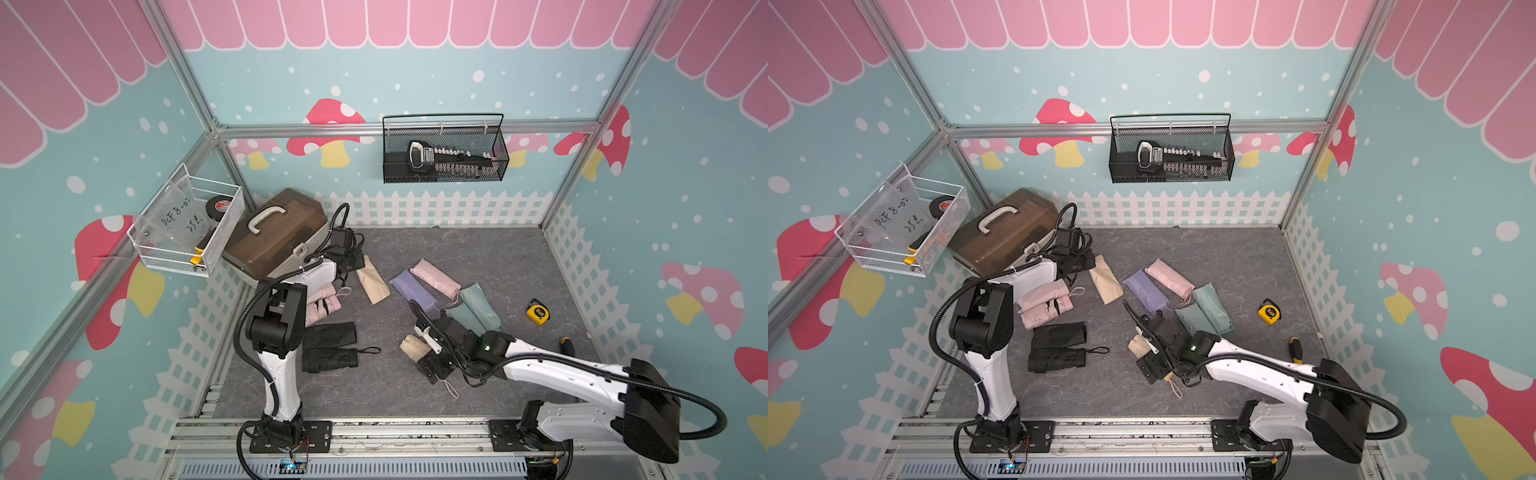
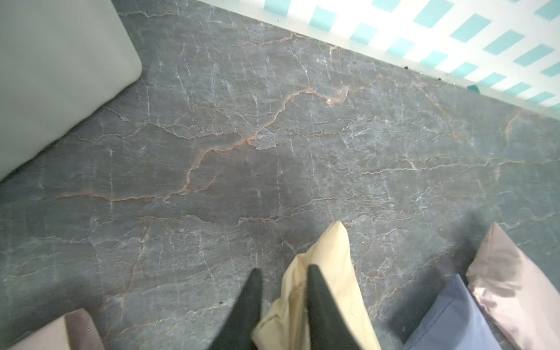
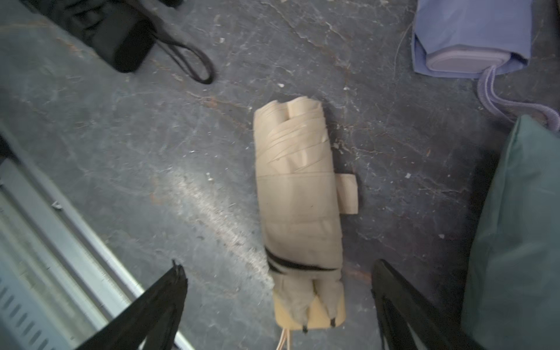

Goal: Take umbrellas out of sleeves
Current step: Place the umbrella sleeve at the center of the board.

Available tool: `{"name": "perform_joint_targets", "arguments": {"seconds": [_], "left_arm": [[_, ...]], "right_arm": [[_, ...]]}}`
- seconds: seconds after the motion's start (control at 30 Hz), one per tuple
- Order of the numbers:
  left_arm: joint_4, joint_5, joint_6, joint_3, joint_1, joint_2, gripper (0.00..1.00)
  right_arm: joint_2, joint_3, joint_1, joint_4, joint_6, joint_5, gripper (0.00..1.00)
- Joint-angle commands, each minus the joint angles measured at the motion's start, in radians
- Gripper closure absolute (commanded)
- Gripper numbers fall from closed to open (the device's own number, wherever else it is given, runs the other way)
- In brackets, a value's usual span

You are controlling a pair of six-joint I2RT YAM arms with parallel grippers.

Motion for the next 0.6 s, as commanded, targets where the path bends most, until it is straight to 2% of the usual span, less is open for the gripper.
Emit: {"name": "perform_joint_targets", "arguments": {"seconds": [0.0,0.07,0.1,0.27,0.4,0.43,0.53,0.57], "left_arm": [[0.02,0.081,-0.002,-0.002,0.002,0.0,0.46],[0.042,0.088,-0.02,-0.031,0.001,-0.029,0.33],[0.051,0.091,-0.023,-0.046,0.0,-0.046,0.31],[0.072,0.106,-0.063,-0.14,-0.021,-0.172,0.3],[0.138,0.18,-0.141,-0.26,-0.022,-0.317,0.31],[0.158,0.198,-0.165,-0.297,-0.023,-0.358,0.32],[0.2,0.215,-0.209,-0.399,-0.03,-0.475,0.32],[0.204,0.211,-0.216,-0.43,-0.035,-0.512,0.32]], "right_arm": [[0.085,0.018,-0.04,0.085,-0.09,-0.067,0.07],[0.135,0.038,-0.041,0.082,-0.107,-0.086,0.07],[0.154,0.043,-0.04,0.081,-0.11,-0.094,0.08],[0.209,0.054,-0.038,0.083,-0.102,-0.111,0.12],[0.258,0.072,-0.026,0.066,-0.09,-0.072,0.21],[0.273,0.077,-0.024,0.068,-0.083,-0.071,0.29],[0.322,0.108,-0.024,0.091,-0.061,-0.102,0.64],[0.336,0.123,-0.021,0.101,-0.054,-0.115,0.66]]}}
